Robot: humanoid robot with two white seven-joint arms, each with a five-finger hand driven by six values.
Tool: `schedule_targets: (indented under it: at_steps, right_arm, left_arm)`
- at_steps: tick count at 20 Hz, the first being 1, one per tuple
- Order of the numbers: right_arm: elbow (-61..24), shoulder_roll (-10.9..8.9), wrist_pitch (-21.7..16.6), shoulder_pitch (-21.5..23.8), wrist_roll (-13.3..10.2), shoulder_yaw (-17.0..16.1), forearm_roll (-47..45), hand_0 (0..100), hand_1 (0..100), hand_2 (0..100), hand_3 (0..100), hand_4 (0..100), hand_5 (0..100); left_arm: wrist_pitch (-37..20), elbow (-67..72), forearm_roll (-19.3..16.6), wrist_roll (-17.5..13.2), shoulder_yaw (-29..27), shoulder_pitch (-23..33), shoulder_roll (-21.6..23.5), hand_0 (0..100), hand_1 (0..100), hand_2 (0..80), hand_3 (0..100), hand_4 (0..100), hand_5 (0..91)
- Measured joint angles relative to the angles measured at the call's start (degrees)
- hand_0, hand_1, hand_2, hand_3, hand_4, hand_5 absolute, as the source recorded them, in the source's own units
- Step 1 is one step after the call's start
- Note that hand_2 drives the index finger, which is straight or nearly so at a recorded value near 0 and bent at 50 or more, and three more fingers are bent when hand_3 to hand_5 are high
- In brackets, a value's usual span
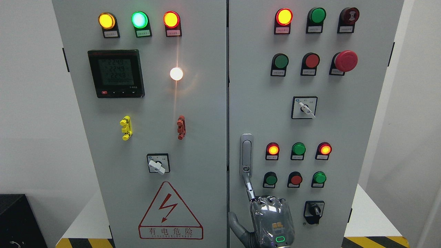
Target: Release door handle
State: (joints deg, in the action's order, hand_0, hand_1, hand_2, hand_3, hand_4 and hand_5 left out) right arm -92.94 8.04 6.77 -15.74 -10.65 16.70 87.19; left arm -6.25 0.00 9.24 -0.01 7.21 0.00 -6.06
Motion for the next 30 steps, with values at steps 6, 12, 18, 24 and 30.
schedule_targets:
  at_steps: [6, 12, 18, 24, 30]
  right_arm:
    - [0.30, -0.01, 0.08, 0.12, -0.11, -0.06, 0.00, 35, 25, 4, 100, 100, 100]
    - [0.49, -0.01, 0.17, 0.17, -0.15, -0.09, 0.00, 35, 25, 4, 100, 100, 100]
    - [0.52, -0.02, 0.17, 0.18, -0.16, -0.11, -0.01, 35, 25, 4, 100, 100, 100]
    - [0.19, -0.03, 0.21, 0.21, -0.16, -0.04, -0.08, 35, 26, 4, 100, 100, 100]
    - [-0.61, -0.04, 0.26, 0.24, -0.16, 0.07, -0.16, 35, 26, 12, 100, 100, 100]
  left_arm:
    - [0.00, 0.00, 0.00, 0.00, 0.00, 0.00, 0.00, 12, 56, 0.0, 0, 0, 0.0]
    - [0.00, 0.00, 0.01, 0.00, 0.00, 0.00, 0.00, 12, 56, 0.0, 0, 0, 0.0]
    - [0.00, 0.00, 0.01, 0.00, 0.00, 0.00, 0.00, 12, 56, 0.0, 0, 0, 0.0]
    - [0.00, 0.00, 0.00, 0.00, 0.00, 0.00, 0.00, 12, 56, 0.0, 0, 0, 0.0]
    - [0.00, 0.00, 0.00, 0.00, 0.00, 0.00, 0.00, 12, 56, 0.0, 0, 0, 0.0]
